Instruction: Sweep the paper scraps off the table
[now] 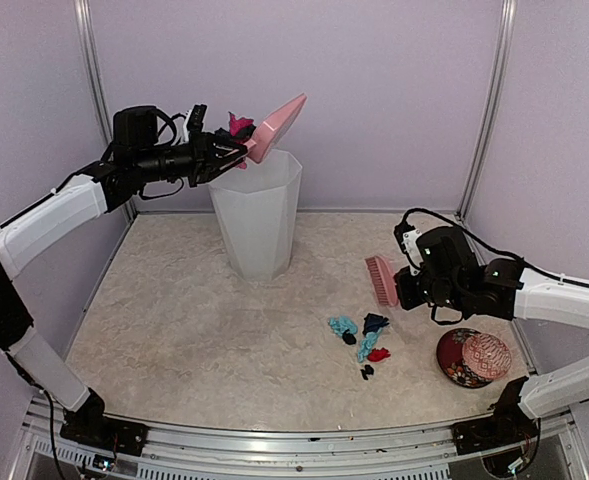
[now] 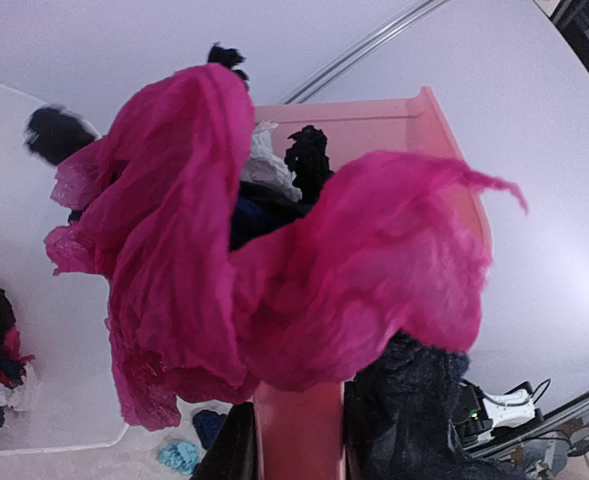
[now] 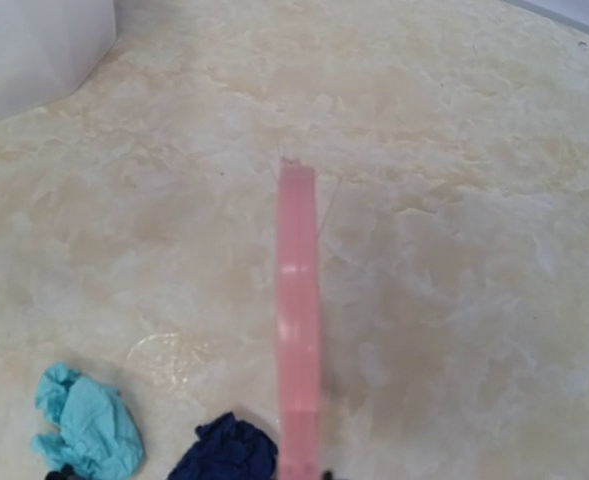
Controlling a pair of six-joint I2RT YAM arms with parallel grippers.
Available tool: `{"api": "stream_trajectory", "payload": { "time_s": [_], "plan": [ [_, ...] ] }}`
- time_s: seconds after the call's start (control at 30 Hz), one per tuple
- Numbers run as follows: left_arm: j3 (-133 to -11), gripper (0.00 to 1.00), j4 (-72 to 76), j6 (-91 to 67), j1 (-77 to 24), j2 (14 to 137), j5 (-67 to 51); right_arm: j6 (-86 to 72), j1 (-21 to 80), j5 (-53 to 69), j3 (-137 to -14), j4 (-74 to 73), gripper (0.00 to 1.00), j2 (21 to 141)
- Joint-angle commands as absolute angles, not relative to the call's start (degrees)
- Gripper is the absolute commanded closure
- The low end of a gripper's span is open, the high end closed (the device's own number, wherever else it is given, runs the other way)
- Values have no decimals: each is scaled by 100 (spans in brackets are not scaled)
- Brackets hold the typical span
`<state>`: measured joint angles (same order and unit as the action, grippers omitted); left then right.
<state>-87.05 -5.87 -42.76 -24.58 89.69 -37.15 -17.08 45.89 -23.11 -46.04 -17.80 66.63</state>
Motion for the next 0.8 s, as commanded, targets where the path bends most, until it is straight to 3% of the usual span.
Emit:
{"api": "stream_trajectory", "payload": {
  "time_s": [0.0,0.77],
  "plan": [
    [-8325,100,971,-5618,-2222,9050,-4386,-1814,4519,-2286,-4823,-1847,100,6559],
    [-7527,100,4497,-9155,-2159,9913,-4459,-1875,4526,-2217,-4841,-1926,100,6495]
  ]
}}
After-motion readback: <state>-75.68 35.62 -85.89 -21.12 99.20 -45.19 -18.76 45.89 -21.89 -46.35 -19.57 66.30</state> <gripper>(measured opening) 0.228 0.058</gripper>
